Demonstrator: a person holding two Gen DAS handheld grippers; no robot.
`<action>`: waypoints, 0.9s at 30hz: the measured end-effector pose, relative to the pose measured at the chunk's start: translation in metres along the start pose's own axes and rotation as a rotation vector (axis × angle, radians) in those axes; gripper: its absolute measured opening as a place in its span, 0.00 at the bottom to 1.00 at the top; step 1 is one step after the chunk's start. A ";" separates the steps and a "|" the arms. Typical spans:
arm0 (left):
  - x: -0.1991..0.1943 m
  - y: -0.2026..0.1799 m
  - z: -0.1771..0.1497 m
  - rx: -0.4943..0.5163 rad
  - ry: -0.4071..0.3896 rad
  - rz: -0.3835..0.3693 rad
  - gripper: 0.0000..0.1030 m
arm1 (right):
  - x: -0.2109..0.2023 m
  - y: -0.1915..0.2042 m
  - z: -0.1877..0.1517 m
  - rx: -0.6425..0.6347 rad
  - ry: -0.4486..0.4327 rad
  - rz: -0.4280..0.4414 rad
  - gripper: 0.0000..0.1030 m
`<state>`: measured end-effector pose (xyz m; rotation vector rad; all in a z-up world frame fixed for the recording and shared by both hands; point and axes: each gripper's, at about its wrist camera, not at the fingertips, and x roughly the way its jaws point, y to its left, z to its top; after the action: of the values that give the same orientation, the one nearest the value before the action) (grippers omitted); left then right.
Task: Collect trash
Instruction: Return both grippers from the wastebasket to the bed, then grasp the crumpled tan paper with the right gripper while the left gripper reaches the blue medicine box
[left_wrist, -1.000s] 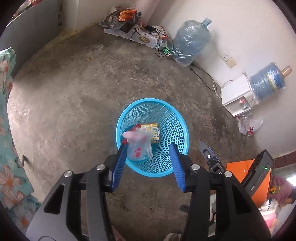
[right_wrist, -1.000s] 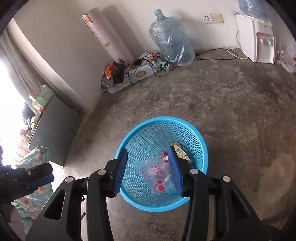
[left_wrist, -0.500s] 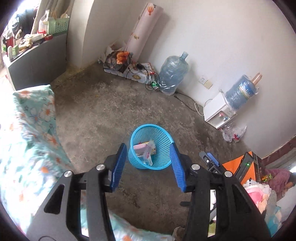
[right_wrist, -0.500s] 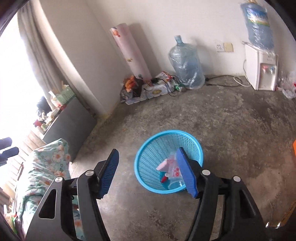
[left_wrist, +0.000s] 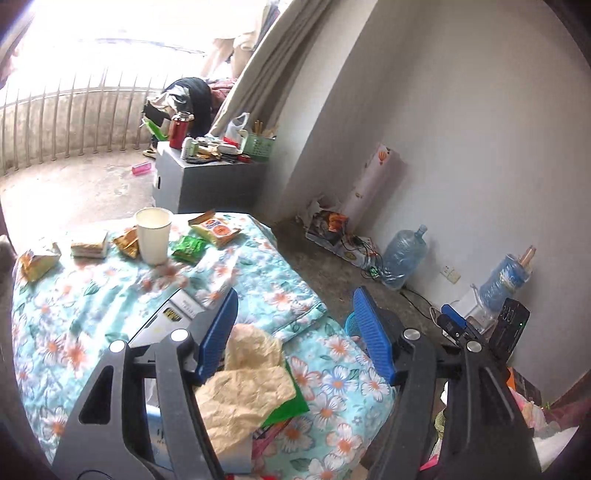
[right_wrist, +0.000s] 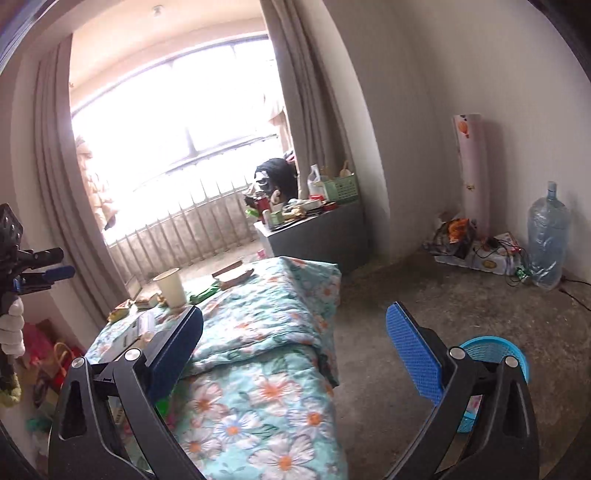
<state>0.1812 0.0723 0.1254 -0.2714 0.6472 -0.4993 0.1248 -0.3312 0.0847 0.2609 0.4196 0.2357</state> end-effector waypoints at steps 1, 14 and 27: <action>-0.011 0.012 -0.010 -0.020 -0.008 0.011 0.59 | 0.006 0.016 -0.003 -0.010 0.036 0.055 0.94; -0.051 0.076 -0.100 -0.080 -0.001 0.092 0.64 | 0.100 0.168 -0.064 -0.299 0.381 0.226 0.94; -0.036 0.110 -0.130 -0.105 0.049 0.075 0.65 | 0.162 0.170 -0.084 -0.333 0.541 0.121 0.74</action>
<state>0.1133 0.1729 0.0014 -0.3336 0.7296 -0.4015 0.2036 -0.1099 0.0007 -0.1130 0.8892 0.4926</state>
